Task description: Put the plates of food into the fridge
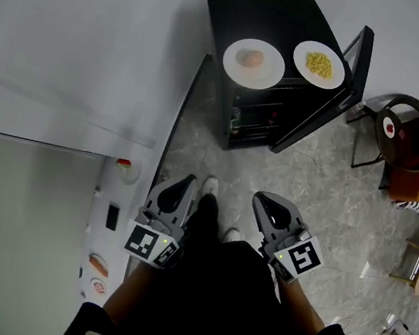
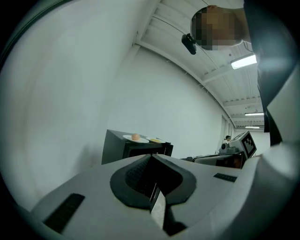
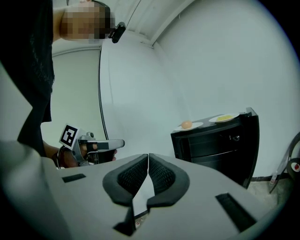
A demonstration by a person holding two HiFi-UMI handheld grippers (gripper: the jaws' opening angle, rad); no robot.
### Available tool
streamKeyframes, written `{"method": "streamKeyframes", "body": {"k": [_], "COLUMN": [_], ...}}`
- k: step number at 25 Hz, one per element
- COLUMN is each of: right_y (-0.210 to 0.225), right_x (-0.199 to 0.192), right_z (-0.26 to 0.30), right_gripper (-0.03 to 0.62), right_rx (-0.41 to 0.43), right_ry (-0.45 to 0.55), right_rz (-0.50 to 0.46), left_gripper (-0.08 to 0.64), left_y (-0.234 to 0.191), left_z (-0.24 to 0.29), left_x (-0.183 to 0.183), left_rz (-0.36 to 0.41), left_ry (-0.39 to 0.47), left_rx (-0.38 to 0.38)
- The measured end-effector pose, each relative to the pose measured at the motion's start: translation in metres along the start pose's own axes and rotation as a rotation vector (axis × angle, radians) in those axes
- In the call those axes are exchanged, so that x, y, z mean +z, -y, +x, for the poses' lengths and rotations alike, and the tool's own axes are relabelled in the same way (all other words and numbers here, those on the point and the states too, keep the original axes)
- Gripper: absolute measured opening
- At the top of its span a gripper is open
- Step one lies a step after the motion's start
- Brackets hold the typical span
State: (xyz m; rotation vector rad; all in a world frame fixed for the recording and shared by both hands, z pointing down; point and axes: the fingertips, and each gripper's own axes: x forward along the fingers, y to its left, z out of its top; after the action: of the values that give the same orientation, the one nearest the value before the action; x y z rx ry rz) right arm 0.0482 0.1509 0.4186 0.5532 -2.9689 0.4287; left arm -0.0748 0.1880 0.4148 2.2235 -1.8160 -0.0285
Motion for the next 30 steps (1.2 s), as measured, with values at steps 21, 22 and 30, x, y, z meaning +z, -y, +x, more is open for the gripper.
{"method": "streamKeyframes", "body": {"k": [21, 22, 30], "right_y": [0.088, 0.092, 0.121], "right_x": [0.038, 0.039, 0.045], "right_z": [0.118, 0.121, 0.137], "right_gripper": [0.028, 0.028, 0.112], "right_rx": [-0.065, -0.059, -0.017], "right_ry": [0.163, 0.171, 0.222], "right_rz": [0.62, 0.661, 0.851], "left_gripper": [0.023, 0.023, 0.023], "left_y": [-0.098, -0.099, -0.099], "left_z": [0.092, 0.095, 0.115], "left_x": [0.045, 0.046, 0.049], "left_rz": [-0.01, -0.013, -0.014], "left_ry": [-0.022, -0.025, -0.057], "left_rx": [-0.169, -0.172, -0.174]}}
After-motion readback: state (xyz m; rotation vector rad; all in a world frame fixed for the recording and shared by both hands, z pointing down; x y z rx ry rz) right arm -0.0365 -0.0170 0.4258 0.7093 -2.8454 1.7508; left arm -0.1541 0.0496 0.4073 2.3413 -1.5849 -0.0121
